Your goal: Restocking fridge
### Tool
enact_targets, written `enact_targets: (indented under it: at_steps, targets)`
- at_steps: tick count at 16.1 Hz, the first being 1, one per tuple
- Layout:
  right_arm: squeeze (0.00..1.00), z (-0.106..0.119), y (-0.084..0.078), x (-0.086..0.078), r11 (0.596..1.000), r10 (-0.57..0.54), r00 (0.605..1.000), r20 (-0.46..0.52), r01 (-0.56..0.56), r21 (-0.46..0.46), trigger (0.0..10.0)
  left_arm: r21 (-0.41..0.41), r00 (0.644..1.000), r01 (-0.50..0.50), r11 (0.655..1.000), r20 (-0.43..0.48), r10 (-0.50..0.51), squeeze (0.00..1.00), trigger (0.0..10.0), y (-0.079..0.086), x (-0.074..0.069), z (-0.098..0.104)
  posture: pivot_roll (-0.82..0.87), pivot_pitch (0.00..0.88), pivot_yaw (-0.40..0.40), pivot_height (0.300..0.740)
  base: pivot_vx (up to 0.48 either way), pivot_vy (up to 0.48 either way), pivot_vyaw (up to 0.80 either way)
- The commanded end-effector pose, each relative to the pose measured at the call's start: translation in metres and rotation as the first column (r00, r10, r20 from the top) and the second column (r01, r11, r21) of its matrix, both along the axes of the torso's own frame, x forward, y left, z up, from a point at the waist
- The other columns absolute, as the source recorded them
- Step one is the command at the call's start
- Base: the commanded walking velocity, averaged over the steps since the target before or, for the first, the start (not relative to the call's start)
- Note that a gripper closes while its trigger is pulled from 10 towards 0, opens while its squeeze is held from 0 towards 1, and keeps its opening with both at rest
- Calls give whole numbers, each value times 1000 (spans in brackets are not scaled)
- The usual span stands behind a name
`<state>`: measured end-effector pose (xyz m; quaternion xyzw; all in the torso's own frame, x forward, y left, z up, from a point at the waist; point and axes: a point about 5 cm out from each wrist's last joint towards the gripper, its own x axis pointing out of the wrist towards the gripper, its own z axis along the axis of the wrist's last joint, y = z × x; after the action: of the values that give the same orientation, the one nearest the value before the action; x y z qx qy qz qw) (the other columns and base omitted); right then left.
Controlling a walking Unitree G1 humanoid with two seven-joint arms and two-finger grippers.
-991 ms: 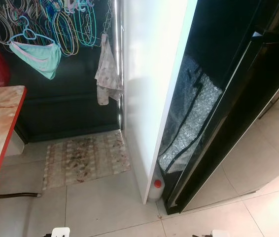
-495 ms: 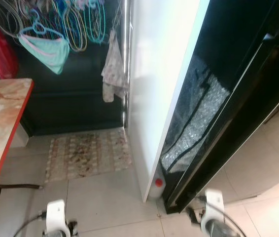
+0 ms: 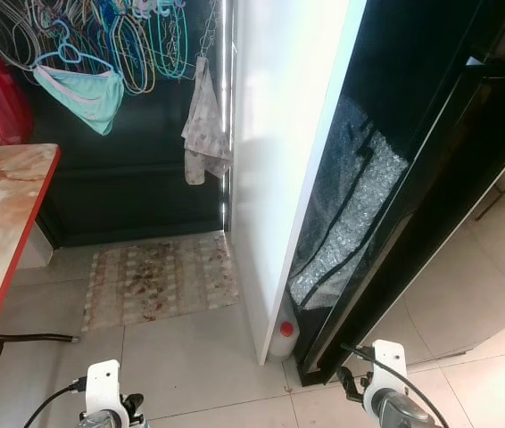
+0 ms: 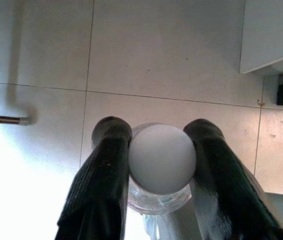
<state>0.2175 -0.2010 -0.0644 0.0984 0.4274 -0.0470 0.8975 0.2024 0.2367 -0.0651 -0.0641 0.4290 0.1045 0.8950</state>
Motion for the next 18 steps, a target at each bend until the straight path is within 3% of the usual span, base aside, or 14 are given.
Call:
enact_targets:
  at_steps: [1,4,12,15,18]
  targets:
    - [0,0,-3,-1,1000,-21,1000,-1,21,-1,10000,1,1000,0,1000,-4,0,0,10000,-1,-1,-1,58,0,-48,740,0,0,0]
    - [0,0,-4,-1,999,-32,999,-4,32,-17,10000,-7,1000,-8,1000,0,8,0,10000,-1,-1,-1,61,0,-48,740,0,0,0]
    - [0,0,-4,0,1000,-15,1000,-10,15,-18,10000,-14,1000,-19,1000,-4,19,0,10000,-1,0,-1,64,0,-51,740,0,0,-761]
    - [0,1,-3,0,1000,-10,1000,-11,10,-15,10000,-9,1000,-14,1000,-9,14,0,10000,0,0,0,66,0,-51,740,0,362,-756]
    - [0,1,-3,0,1000,-4,1000,-12,4,-14,10000,1,1000,-3,1000,-11,3,0,10000,0,0,0,66,0,-50,740,0,0,-756]
